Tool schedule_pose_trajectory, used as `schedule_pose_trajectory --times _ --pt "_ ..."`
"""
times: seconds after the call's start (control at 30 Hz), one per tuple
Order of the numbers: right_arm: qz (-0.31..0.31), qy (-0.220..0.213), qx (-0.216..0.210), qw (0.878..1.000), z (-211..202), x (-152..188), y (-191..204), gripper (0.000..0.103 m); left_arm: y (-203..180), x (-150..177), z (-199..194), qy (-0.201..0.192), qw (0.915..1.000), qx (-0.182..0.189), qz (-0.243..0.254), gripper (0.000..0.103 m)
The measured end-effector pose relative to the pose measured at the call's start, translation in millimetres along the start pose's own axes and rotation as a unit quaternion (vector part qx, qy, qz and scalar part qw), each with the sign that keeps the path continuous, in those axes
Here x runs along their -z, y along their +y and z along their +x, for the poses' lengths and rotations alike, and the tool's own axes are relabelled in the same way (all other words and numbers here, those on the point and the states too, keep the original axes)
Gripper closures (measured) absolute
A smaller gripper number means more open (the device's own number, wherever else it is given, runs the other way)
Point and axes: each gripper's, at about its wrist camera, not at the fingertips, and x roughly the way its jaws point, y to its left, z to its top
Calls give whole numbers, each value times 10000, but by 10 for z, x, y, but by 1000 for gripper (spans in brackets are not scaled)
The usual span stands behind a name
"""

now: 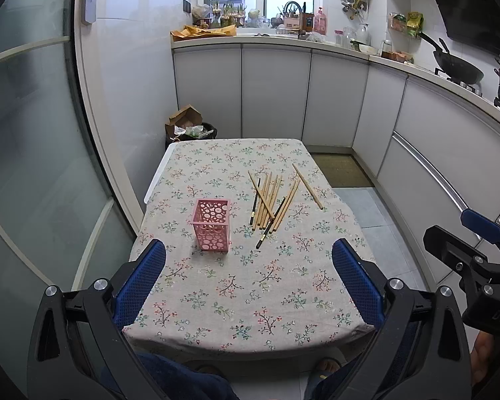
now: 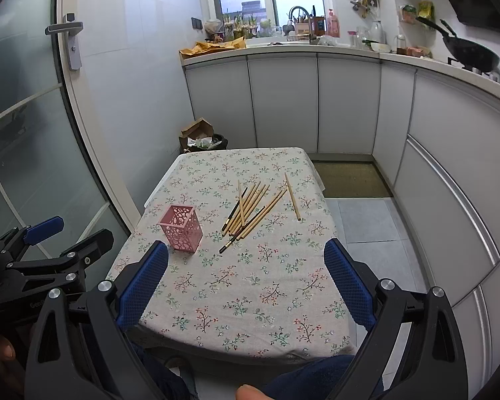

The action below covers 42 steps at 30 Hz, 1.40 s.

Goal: Organize utensils

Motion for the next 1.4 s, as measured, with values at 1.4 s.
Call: schedule_pose_trajectory --times 1.4 --pt "1609 2642 -118 9509 4701 -906 -1583 42 -142 -1036 4689 3048 9463 645 -867 46"
